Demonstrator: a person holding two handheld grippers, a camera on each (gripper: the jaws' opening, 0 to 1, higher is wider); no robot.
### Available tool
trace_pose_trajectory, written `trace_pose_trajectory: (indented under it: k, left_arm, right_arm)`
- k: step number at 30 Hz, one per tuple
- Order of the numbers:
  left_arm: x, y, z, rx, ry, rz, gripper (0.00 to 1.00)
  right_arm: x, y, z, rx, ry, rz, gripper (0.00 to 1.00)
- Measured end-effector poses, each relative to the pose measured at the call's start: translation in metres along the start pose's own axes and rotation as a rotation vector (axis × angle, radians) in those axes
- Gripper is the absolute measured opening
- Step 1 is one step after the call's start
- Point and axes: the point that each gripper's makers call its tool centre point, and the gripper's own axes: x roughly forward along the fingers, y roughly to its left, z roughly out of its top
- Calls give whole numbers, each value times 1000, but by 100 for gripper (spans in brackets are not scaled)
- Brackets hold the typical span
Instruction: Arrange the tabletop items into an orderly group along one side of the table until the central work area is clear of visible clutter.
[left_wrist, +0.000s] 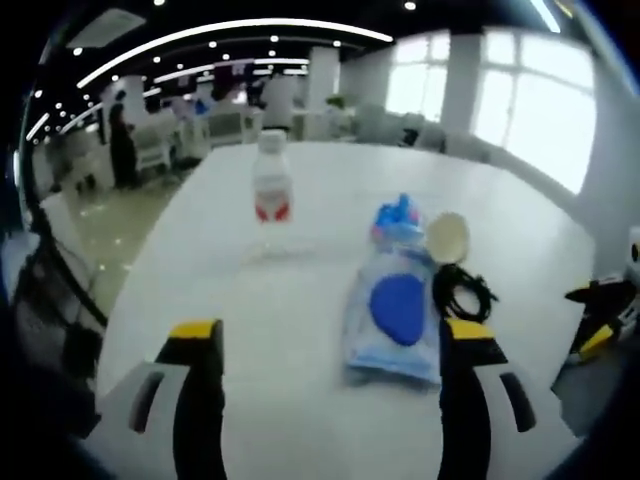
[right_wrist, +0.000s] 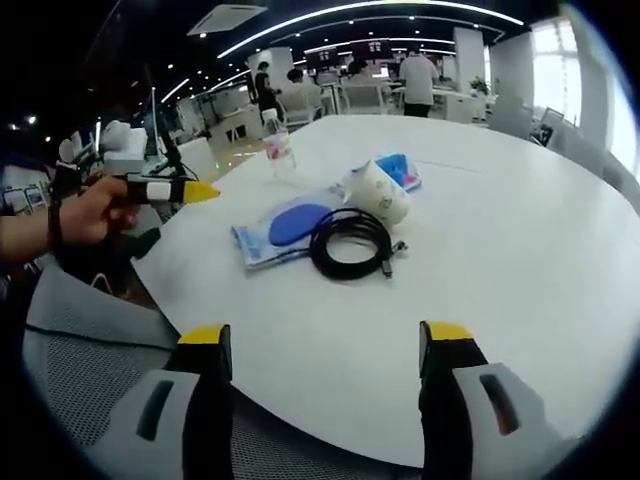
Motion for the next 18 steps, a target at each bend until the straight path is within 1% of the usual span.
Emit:
trace_pose_trajectory:
  k: [5, 9, 13, 16, 18]
  left_arm:
    - [-6, -13, -7, 25, 18, -17, 85]
    - [-7, -12, -9, 16, 16, -19, 85]
    - [-13, -15, -10, 10, 5, -36, 86]
    - [-12, -14, -12, 21, 20, -35, 86]
    - [-13, -14, -10, 20, 12, -35, 86]
  right_arm:
    - [0, 4, 1, -9, -1, 12, 76]
    - [1, 5, 0, -13, 2, 18, 76]
    - [1, 6, 0, -13, 4, 23, 75]
    - [1, 7, 0, -10, 2, 25, 75]
    - [1, 7, 0, -12, 2, 26, 75]
